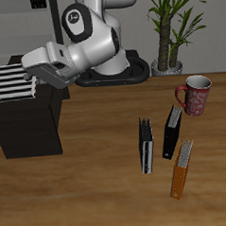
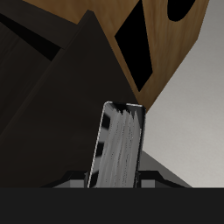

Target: Place the right striped book flat on top of the shelf

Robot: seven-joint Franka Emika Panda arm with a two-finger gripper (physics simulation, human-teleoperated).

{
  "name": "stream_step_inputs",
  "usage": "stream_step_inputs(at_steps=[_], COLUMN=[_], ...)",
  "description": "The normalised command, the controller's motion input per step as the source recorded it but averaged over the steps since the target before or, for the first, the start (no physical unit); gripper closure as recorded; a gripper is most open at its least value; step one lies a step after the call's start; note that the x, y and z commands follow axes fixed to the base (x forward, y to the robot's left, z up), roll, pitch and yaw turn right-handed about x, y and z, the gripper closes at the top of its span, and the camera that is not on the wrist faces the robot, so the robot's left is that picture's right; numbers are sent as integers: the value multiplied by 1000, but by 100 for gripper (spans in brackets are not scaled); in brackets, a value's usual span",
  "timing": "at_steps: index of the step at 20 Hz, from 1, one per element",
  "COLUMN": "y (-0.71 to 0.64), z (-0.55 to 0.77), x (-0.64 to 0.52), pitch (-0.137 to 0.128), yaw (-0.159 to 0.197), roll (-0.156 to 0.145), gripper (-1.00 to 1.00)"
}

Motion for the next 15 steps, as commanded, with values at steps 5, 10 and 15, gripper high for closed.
stream_step_inputs(at_steps=[5, 10, 15], y=[150, 261, 172], z=[-86, -8, 26], x=[172, -184, 9], pitch=[110, 26, 0], yaw=[-118, -46, -59], roll=[248, 116, 94], gripper=[-100, -100, -100])
